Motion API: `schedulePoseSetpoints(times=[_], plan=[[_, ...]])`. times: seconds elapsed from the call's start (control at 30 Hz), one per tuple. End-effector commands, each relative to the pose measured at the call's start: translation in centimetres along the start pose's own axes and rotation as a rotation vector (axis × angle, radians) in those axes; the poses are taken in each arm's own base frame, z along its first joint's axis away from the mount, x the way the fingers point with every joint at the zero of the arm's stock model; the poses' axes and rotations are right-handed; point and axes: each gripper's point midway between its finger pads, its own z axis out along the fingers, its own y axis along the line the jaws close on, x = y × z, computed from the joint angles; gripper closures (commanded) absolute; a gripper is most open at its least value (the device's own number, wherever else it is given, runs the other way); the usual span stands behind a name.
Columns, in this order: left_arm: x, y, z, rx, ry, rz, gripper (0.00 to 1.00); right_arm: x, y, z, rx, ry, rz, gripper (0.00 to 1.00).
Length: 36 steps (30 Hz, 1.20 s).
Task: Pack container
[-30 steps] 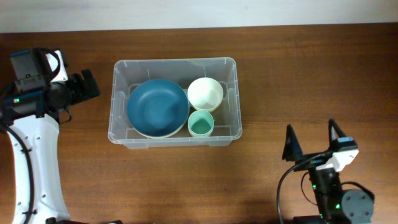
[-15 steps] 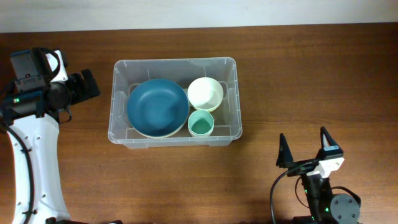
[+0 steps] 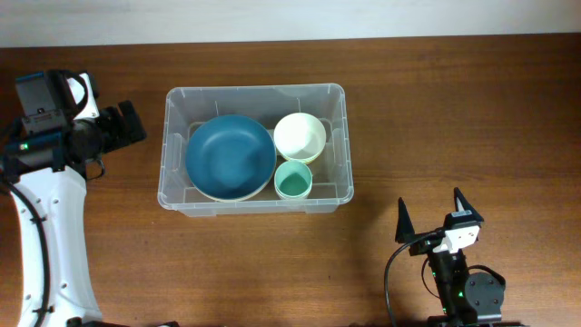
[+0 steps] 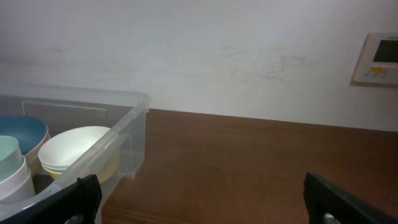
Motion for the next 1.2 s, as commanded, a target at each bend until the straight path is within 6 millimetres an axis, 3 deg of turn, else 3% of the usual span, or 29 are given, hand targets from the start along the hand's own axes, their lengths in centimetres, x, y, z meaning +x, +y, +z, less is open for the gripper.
schedulePoseSetpoints(times=[0.0,0.2,1.17], plan=[[0.2,0.3,0.3,-0.005,0.009,0.011,0.0,-0.1,0.3,0.0,-0.014,-0.01,-0.01,0.01],[0.2,0.3,0.3,-0.005,0.009,0.011,0.0,2.4,0.4,-0.1,-0.016,0.093,0.002,0.01],[0.3,0.3,0.3,-0.005,0.012,0.01,0.0,2.4,0.4,-0.1,-0.015,0.093,0.002,0.01]])
